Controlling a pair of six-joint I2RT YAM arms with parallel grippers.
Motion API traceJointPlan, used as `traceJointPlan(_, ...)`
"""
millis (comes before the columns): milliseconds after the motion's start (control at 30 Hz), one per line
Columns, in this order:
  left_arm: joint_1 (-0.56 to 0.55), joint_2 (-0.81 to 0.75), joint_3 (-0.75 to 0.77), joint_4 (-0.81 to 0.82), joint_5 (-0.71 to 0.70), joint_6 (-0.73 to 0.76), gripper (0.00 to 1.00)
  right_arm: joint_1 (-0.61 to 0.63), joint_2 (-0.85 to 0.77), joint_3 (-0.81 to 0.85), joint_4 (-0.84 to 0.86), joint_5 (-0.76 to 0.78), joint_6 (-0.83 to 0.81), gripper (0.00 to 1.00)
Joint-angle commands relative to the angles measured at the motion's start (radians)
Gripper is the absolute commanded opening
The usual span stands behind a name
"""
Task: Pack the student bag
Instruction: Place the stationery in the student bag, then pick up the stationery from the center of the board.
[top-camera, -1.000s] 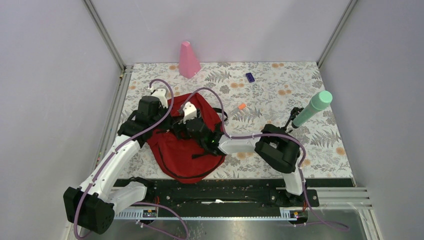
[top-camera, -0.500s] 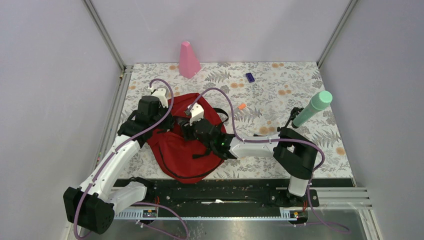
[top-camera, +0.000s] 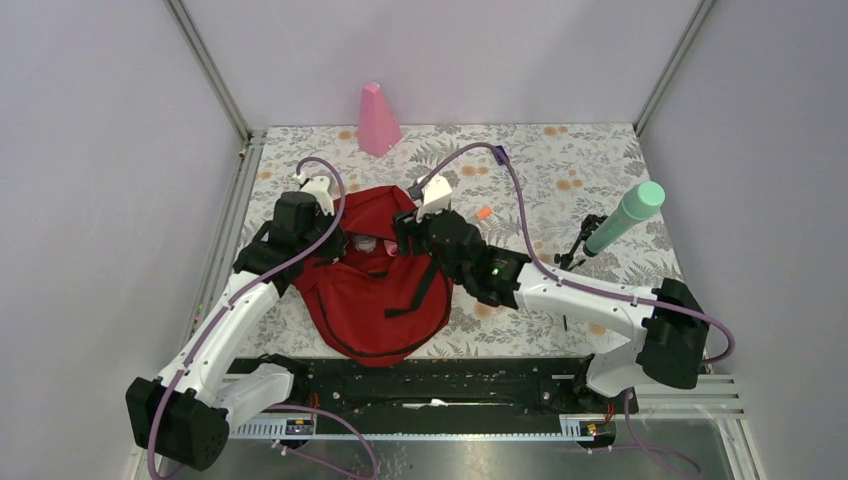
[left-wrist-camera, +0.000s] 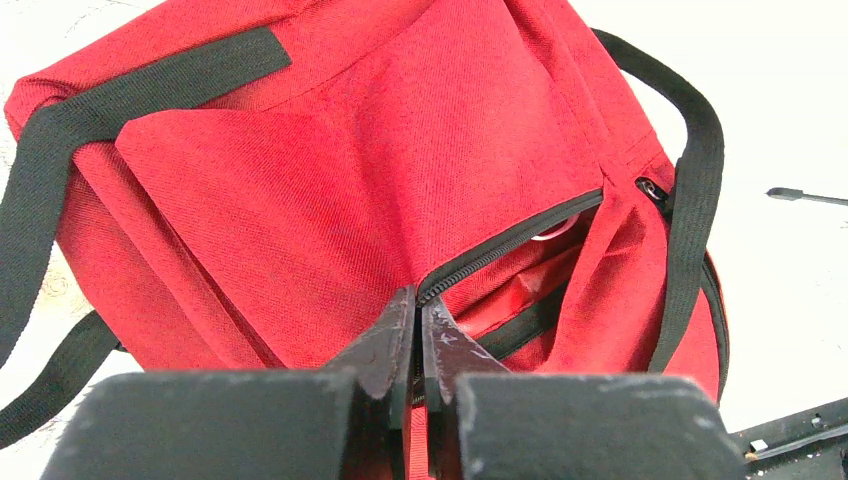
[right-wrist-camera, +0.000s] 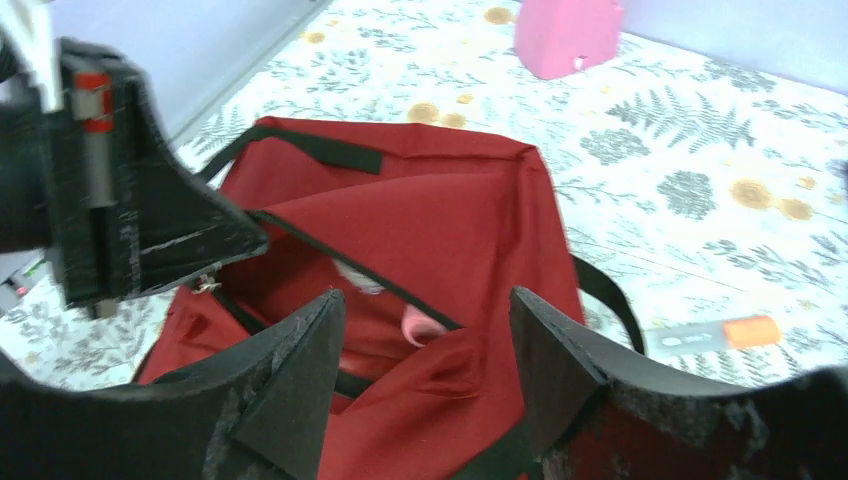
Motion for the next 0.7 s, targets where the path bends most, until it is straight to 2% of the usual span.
traceJointPlan(0,0.009,-0.029,0.022,0.073,-0.007,-0.002,0.00,-0.074,0.012,0.082,-0.276,0.063,0.060,0.68)
traceJointPlan(133,0.010,-0.043,0.024,0.072,-0.027,0.013,0.00,-0.168,0.103,0.228,-0.507,0.053,0.166,0.68)
traceJointPlan(233,0.012,-0.051,0.026,0.071,-0.027,0.024,0.00,-0.211,0.198,0.343,-0.610,0.059,0.201,0.68)
traceJointPlan(667,0.017,-0.076,0.017,0.082,-0.012,0.007,0.00,-0.381,0.502,0.565,-0.648,0.046,0.401,0.74)
